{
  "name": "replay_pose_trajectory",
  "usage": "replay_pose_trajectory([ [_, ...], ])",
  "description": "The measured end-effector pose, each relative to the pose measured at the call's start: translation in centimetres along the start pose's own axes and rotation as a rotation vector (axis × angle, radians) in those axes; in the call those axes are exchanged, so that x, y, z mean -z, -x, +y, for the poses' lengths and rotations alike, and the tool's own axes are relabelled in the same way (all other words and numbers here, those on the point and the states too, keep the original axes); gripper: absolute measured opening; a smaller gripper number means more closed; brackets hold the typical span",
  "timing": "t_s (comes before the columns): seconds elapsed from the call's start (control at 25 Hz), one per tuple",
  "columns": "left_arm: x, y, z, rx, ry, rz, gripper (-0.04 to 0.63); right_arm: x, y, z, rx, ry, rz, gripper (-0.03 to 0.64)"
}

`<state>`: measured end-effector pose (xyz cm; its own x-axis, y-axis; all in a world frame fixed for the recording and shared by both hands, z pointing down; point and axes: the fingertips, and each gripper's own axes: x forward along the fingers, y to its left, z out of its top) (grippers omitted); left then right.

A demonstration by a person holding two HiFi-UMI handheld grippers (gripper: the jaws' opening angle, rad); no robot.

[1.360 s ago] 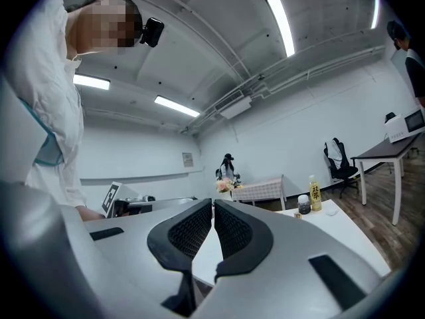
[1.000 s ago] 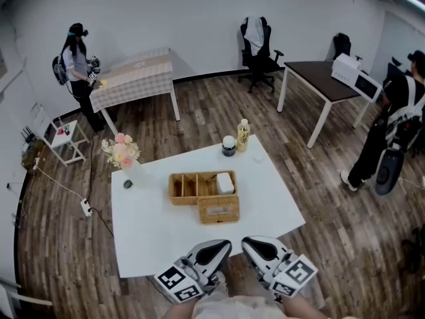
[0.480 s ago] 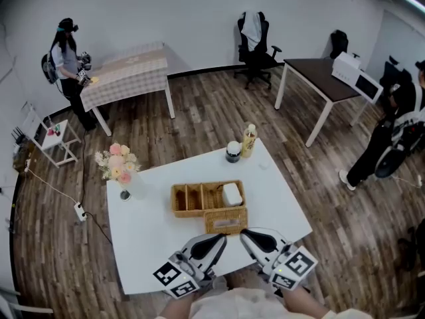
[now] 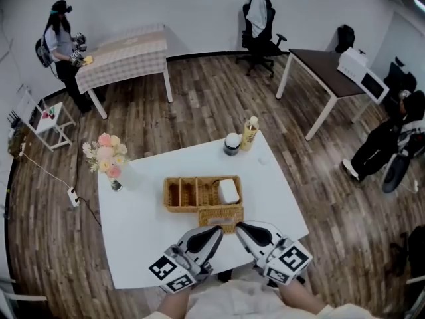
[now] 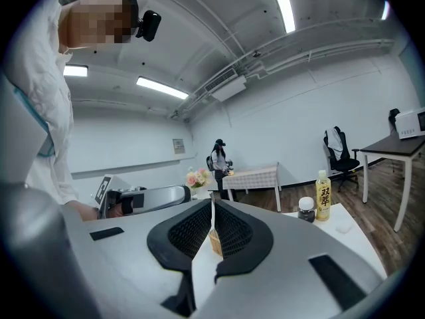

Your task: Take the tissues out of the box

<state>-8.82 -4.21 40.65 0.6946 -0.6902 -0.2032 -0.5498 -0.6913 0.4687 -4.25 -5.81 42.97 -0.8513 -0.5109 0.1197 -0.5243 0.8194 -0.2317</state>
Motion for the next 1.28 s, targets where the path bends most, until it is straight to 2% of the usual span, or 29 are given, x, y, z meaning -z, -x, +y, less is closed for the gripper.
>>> replay_pose_trajectory([
  [0.36,-1.9,-1.8,3.3,-0.124,-0.051,-0.032,0.0,-0.1,-3.6,-4.8,-0.068,0.029,0.082,0.037],
  [0.56,-1.9,-1.9,4.6,-0.172,-0.046,-0.029,0.001,1.7,-6.0,-8.2,0.008,0.012,0.149,0.05],
  [0.64,-1.7,-1.8,5.0,-0.182,-0.042,-0.02,0.001,2.5,-6.9,-9.2,0.044,0.001,0.165,0.13],
  [0.68,-1.6,-1.8,5.2,-0.185,-0.041,-0.016,0.0,3.0,-7.3,-9.7,0.061,-0.004,0.174,0.141],
  [1.04,-1.1,-1.7,6.4,-0.19,-0.031,0.024,0.001,7.7,-10.1,-12.6,0.169,-0.018,0.27,0.195],
  [1.28,-0.5,-2.2,7.2,-0.184,-0.033,0.05,0.0,8.7,-10.9,-13.4,0.2,0.003,0.293,0.201],
])
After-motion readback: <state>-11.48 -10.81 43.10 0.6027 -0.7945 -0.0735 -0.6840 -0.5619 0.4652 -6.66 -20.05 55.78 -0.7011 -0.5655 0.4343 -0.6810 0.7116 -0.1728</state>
